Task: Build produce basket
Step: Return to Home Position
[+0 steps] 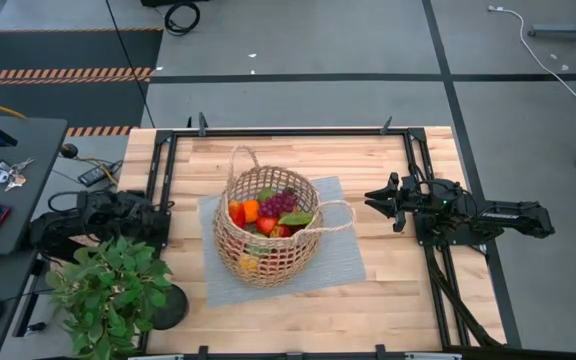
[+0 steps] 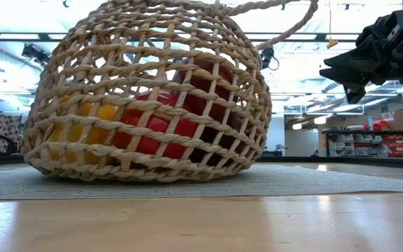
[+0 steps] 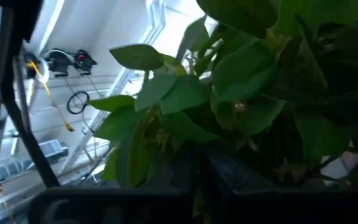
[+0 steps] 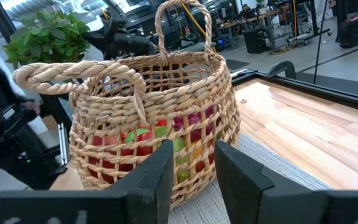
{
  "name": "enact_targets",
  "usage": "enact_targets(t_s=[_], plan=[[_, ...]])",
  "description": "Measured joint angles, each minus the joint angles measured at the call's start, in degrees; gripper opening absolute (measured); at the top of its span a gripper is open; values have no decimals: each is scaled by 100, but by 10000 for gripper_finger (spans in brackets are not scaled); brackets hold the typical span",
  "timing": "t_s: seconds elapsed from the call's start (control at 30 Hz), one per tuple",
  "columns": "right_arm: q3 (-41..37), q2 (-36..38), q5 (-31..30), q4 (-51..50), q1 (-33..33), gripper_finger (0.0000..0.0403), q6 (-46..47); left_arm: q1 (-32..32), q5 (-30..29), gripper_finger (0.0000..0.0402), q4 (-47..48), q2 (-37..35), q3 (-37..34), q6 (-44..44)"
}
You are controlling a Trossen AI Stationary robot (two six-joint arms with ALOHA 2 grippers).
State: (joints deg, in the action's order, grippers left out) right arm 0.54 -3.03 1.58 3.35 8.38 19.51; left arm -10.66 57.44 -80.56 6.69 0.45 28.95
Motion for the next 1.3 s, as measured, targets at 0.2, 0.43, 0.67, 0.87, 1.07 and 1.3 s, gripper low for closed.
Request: enact_targets(t_s=[0.2, 0.43, 0.67, 0.87, 1.07, 1.3], plan=[[-1, 0, 0, 0, 0, 122, 2, 0, 88, 33, 12, 1, 0, 10], [0, 1, 0, 1, 0, 122, 1, 0, 90, 24, 25, 0, 0, 10], [-1, 1, -2, 0, 0, 122, 2, 0, 90, 31, 25, 1, 0, 10], [-1, 1, 0, 1, 0, 122, 0, 0, 90, 32, 27, 1, 0, 9], [0, 1, 0, 0, 0, 122, 0, 0, 133, 24, 71, 1, 2, 49], [0, 1, -2, -1, 0, 122, 1, -120, 1506, 33, 1611, 7, 2, -451]])
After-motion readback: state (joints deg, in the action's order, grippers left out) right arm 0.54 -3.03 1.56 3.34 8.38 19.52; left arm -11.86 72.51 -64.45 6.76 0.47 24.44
